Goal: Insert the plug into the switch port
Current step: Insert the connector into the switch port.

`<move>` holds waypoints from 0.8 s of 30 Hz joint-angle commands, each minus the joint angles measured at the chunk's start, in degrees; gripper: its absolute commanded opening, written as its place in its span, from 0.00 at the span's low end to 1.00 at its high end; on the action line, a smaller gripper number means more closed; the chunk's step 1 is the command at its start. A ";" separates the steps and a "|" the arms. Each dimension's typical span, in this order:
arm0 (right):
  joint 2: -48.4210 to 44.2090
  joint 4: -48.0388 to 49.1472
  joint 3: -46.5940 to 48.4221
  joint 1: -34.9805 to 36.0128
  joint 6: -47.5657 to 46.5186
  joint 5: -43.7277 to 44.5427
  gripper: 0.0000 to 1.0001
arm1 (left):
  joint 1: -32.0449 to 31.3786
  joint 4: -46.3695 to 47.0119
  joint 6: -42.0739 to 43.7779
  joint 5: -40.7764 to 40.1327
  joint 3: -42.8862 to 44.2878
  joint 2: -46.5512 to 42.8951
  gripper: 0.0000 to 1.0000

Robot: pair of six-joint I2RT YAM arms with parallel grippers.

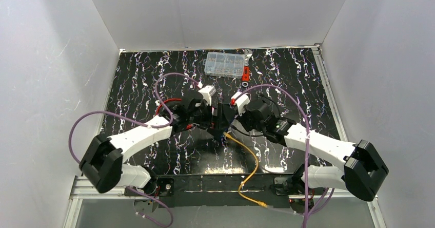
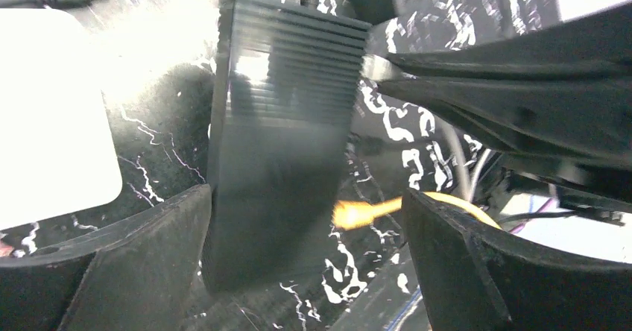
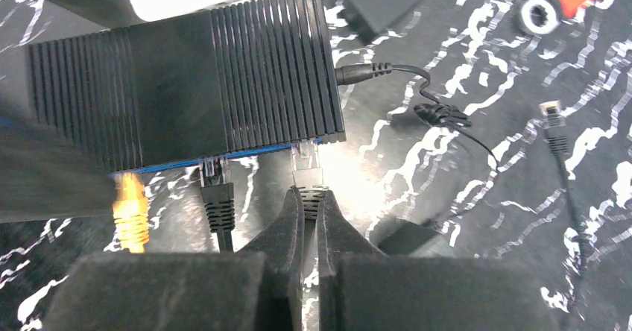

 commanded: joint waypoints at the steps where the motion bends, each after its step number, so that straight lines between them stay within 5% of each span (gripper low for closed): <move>1: -2.67 4.19 0.62 -3.13 2.64 7.52 0.01 | -0.30 -13.42 -0.49 -6.57 5.79 -6.95 0.98; 13: -0.25 3.50 4.06 -14.63 5.05 17.14 0.01 | -0.31 -22.61 -0.16 -11.03 6.59 -17.94 0.98; 24: 5.85 9.42 5.74 -28.33 7.31 17.26 0.01 | -0.33 -24.19 0.12 -11.11 4.93 -21.07 0.98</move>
